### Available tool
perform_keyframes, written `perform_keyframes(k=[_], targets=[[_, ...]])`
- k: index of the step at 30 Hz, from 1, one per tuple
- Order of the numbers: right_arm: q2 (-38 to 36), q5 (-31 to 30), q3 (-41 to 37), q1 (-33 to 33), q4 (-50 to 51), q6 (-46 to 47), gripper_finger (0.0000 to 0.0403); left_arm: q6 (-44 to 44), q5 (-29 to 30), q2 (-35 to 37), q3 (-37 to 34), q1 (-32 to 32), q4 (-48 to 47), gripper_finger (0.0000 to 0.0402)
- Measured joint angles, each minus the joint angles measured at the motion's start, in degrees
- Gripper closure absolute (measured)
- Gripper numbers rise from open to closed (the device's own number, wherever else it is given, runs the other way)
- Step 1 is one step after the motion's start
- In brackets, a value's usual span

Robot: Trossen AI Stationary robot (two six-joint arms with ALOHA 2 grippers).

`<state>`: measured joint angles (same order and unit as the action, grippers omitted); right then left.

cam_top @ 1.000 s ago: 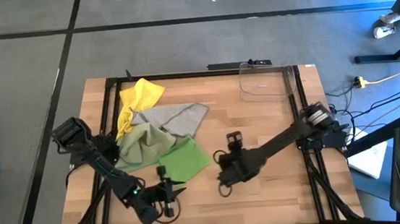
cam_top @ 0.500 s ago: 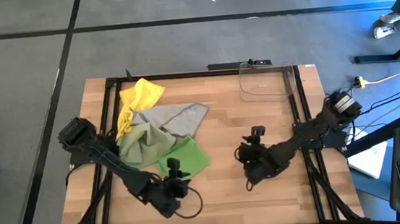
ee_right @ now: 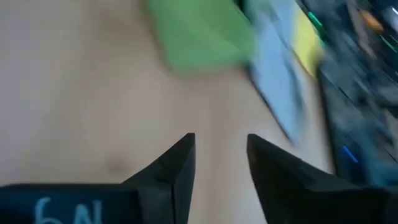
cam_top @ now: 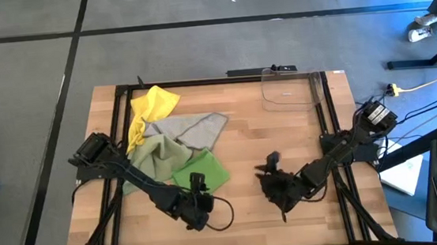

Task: Fold microfiber towels
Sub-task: Put the green cloth into the transparent bin

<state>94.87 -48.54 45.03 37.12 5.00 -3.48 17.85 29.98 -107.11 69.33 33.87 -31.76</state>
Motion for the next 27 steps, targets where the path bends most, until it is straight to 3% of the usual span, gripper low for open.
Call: perform_keyframes(k=[4, 9, 13, 18, 22, 27], targets=[[0.58, 8.57, -2.07, -2.48, -17.04, -14.31, 0.0228, 4.13, -1.25, 0.02, 0.45, 0.51, -2.6, 0.0198], [3.53, 13.36, -1.45, -7.5, -23.73, -27.21, 0.0205, 8.1, -0.3, 0.02, -0.31, 1.16, -6.25, 0.0196], [8.25, 20.21, 1.91, -10.85, -23.52, -32.01, 0.0198, 10.22, 0.82, 0.02, -0.31, 2.1, -9.34, 0.0196], [15.56, 21.39, 10.17, -12.53, -20.76, -39.07, 0.0198, 14.79, 3.57, 0.02, -0.31, 4.26, -14.07, 0.0198], [20.66, 21.38, 16.48, -14.83, -10.73, -40.31, 0.0198, 20.18, 4.2, 0.02, -0.31, 6.12, -17.65, 0.0199], [23.8, 19.86, 21.15, -16.47, -6.67, -40.54, 0.0198, 24.43, 6.16, 0.04, -0.34, 8.99, -19.68, 0.0199]])
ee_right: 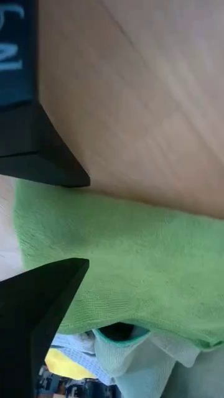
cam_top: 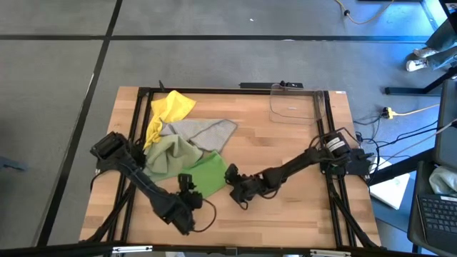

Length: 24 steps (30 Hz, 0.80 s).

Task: Fold microfiber towels
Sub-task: Put the green cloth into the transparent bin

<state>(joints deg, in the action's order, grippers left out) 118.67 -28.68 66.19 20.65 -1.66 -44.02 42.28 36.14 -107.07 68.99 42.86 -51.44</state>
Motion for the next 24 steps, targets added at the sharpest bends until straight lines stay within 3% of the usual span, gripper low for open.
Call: perform_keyframes(k=[8, 17, 20, 24], targets=[[0.94, 3.79, 1.08, -2.95, -0.44, -1.7, 0.021, 4.22, 1.57, 0.02, 0.0, 2.29, -0.59, 0.0199], [1.18, 6.29, 1.01, -3.31, 0.08, -1.09, 0.034, 5.71, 3.69, 0.02, -0.02, 3.36, 0.96, 0.0199], [1.18, 6.29, 0.99, -3.27, 0.1, -1.06, 0.0386, 2.77, 7.01, 0.02, -0.02, 2.37, 6.65, 0.0199], [1.18, 6.2, 0.93, -3.26, 0.15, 0.66, 0.0384, -8.11, 9.26, 0.02, -0.02, 0.13, 18.04, 0.0199]])
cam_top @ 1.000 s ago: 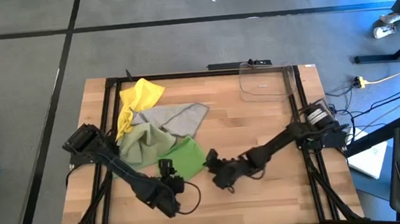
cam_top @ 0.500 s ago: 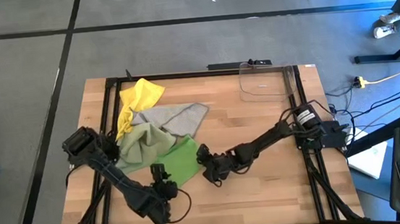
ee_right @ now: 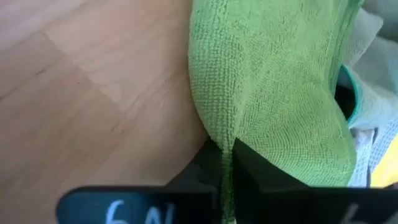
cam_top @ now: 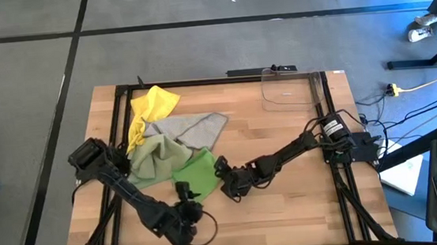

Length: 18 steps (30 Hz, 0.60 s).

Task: Fold microfiber towels
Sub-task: Put the green cloth into the transparent bin

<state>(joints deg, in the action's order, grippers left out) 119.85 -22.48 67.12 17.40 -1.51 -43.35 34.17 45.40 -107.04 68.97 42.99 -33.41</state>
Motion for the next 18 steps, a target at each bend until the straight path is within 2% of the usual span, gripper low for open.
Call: perform_keyframes(k=[2, 5, 10, 18], targets=[[0.0, 0.1, -0.01, -0.01, 0.25, 1.06, 0.0381, -4.67, -0.72, -0.11, 0.0, -1.44, 3.13, 0.0199], [0.0, 0.11, -0.03, 0.01, 0.39, 1.08, 0.0387, -7.82, -2.78, -1.74, 0.04, -3.74, 2.69, 0.0199], [0.0, 1.19, -0.03, 0.01, 0.65, 2.15, 0.0393, -10.72, -12.54, -5.95, -0.02, -6.68, 2.53, 0.0196], [0.0, 2.16, -0.06, -0.42, 1.3, 4.99, 0.0386, -9.08, -11.42, -6.4, 0.2, -7.04, 0.12, 0.0182]])
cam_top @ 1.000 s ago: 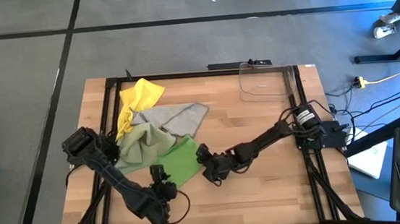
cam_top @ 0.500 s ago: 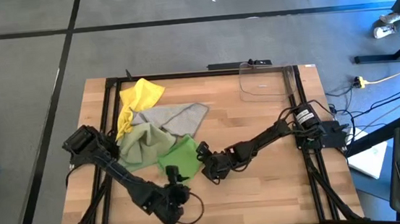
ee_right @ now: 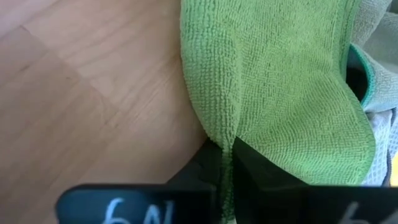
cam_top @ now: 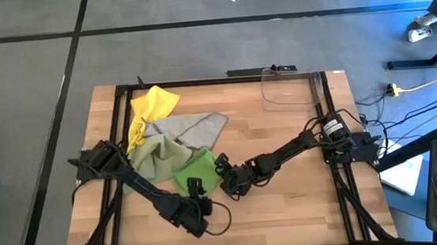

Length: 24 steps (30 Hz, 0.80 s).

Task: Fold microfiber towels
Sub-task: Put the green cloth into the transparent bin

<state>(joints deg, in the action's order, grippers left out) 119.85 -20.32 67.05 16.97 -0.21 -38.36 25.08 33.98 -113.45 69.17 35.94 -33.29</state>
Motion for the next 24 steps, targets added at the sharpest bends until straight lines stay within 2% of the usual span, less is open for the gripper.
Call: perform_keyframes(k=[6, 10, 16, 19, 24], targets=[[-0.02, -0.24, -0.01, -0.58, 0.19, 0.36, 0.0392, 0.13, 1.17, 0.02, -0.07, 0.45, -0.95, 0.0184], [-1.12, -2.99, -0.03, -0.59, 2.52, -0.28, 0.0392, 2.66, 3.97, 0.02, 2.79, 1.24, -11.08, 0.0184], [-6.15, -7.89, 0.86, -1.8, 11.8, -3.0, 0.0393, 17.12, 12.12, 0.13, 10.09, 2.6, -35.0, 0.0185], [-8.89, -11.54, 3.13, -2.73, 18.2, -3.89, 0.0393, 25.47, 17.92, 0.15, 11.98, 3.37, -41.26, 0.0185], [-13.4, -12.93, 8.99, -5.24, 30.25, -0.93, 0.0393, 38.14, 27.82, 0.15, 12.01, 4.93, -41.95, 0.0185]])
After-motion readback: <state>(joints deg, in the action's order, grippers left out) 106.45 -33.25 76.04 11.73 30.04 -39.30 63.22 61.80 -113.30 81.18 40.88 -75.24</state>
